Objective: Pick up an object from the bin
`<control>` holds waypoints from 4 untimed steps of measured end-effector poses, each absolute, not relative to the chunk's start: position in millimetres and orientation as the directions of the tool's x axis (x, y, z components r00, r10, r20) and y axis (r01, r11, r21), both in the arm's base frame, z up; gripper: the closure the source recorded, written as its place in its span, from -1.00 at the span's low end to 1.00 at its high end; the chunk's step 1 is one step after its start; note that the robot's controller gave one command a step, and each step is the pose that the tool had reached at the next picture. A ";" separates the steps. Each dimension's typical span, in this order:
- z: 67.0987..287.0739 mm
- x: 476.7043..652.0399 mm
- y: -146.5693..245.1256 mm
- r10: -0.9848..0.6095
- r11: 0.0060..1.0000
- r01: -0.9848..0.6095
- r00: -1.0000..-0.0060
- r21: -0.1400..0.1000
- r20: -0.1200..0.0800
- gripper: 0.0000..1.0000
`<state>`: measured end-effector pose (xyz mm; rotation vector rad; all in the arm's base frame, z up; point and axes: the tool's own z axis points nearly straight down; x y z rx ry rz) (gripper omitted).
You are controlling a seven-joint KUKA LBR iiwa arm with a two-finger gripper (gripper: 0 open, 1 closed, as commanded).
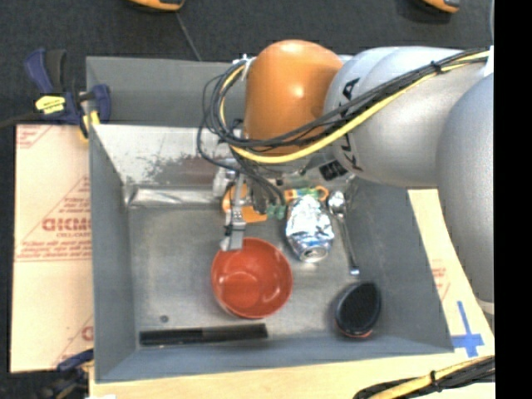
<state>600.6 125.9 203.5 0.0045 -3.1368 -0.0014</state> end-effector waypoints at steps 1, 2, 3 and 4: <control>207.9 602.3 125.5 -0.001 1.000 -0.001 -1.000 0.002 -0.003 -1.00; 201.5 625.2 110.0 0.144 0.990 0.144 -0.990 0.004 -0.004 -1.00; 176.6 636.7 66.0 0.187 0.982 0.187 -0.982 0.002 -0.005 -1.00; 160.0 612.4 49.5 -0.098 0.995 -0.098 -0.995 0.000 -0.008 -1.00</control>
Offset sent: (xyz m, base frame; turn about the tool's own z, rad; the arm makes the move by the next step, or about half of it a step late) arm 0.0483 -0.0363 -0.0123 0.3057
